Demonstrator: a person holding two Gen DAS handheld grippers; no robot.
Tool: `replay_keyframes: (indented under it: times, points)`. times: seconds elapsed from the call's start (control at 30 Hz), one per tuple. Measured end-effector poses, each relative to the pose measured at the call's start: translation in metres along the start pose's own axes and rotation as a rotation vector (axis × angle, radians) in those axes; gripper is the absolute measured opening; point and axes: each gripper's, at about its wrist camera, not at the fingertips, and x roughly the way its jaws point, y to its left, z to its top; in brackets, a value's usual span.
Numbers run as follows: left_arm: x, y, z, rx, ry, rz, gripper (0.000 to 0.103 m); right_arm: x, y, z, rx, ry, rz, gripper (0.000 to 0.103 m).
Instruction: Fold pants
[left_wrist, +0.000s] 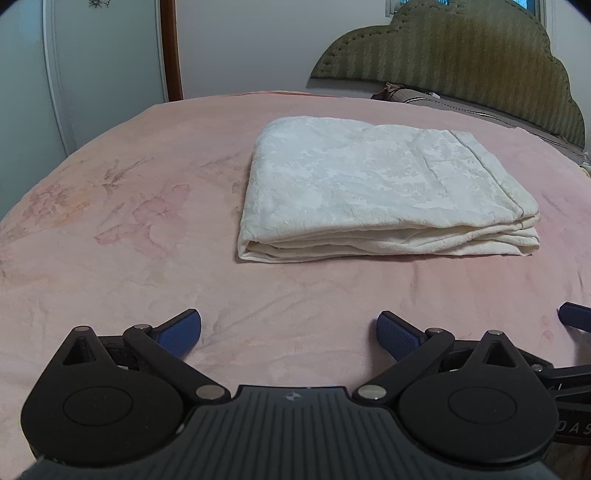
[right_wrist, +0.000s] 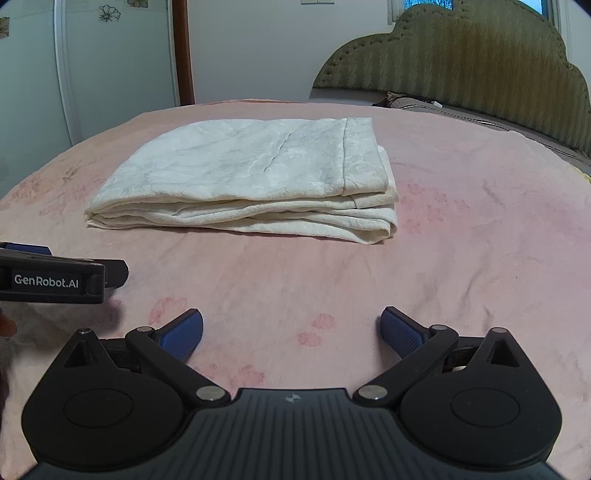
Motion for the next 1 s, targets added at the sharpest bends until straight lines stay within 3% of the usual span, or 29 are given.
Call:
replay_keyframes:
  times: [0.13, 0.23, 0.33, 1.0]
  points:
    - [-0.0017, -0.0008, -0.0033, 0.006, -0.020, 0.002, 0.103, -0.0034, -0.0034, -0.0009, 0.029, -0.022, -0.056, 0.103]
    - [-0.0022, -0.0018, -0.0040, 0.009, -0.021, 0.004, 0.103, -0.0030, -0.0087, -0.0006, 0.058, -0.013, -0.051, 0.103]
    - [-0.0018, -0.0016, -0.0037, 0.008, -0.018, 0.004, 0.103, -0.0014, -0.0034, -0.0001, 0.021, -0.006, -0.071, 0.103]
    - [-0.0005, 0.0005, -0.0049, -0.011, -0.014, -0.008, 0.103, -0.0005, -0.0057, -0.0003, 0.027, -0.005, -0.062, 0.103]
